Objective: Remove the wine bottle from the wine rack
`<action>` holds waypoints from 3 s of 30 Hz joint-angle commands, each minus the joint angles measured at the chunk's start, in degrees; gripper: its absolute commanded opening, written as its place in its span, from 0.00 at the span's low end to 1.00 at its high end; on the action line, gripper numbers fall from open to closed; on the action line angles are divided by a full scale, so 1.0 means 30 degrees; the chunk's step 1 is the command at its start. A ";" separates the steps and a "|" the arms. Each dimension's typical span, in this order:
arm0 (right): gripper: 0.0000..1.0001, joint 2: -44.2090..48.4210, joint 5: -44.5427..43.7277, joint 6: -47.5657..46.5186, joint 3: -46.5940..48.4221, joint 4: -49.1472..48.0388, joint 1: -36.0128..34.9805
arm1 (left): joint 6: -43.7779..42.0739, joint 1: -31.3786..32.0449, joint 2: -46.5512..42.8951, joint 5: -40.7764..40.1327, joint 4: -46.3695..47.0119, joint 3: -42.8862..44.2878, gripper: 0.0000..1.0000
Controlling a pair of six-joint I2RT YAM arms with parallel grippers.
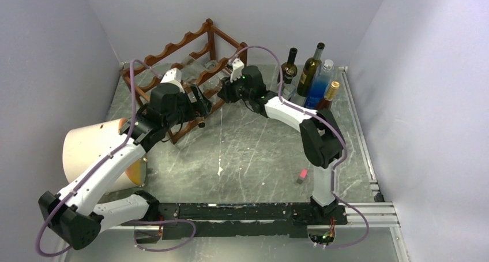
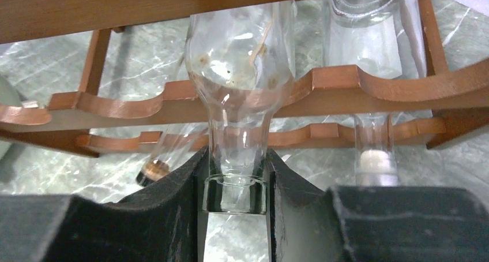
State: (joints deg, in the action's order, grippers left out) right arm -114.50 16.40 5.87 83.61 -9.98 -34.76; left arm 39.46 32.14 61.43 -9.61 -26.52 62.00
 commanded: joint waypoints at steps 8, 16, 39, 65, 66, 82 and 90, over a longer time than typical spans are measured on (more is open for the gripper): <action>0.00 0.3919 0.0588 0.0997 -0.3445 0.0430 -0.0179 | 0.1738 -0.0110 0.2548 0.1848 0.3614 0.0077 0.95; 0.00 0.6898 0.0021 0.1125 -0.6389 -0.0119 -0.0056 | 0.3087 -0.0130 0.4279 0.2501 0.4908 0.0188 0.99; 0.00 0.9116 0.1493 -0.0532 -0.9691 -0.3171 0.0149 | 0.5527 0.0824 1.2362 -0.4947 0.2523 0.6860 1.00; 0.37 1.2525 0.1872 -0.0936 -0.8841 0.1899 0.0132 | 0.7618 0.1382 1.0419 -0.1493 0.4620 0.5119 0.07; 0.40 1.2670 0.1964 -0.0818 -0.8427 0.2082 0.0125 | 0.7676 0.1360 1.0255 -0.1289 0.4772 0.4966 0.07; 0.82 1.4684 0.1568 -0.1012 -0.7059 0.4907 0.0117 | 0.7851 0.1396 0.8350 -0.0378 0.5391 0.3093 0.07; 0.89 1.6774 -0.0262 -0.5216 -1.0490 0.1838 0.0253 | 0.8210 0.1386 0.7030 0.0953 0.5619 0.1821 0.07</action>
State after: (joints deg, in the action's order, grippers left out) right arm -66.46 18.81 -2.52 56.84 0.84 -34.28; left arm 63.79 36.27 85.67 -10.41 -14.79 68.01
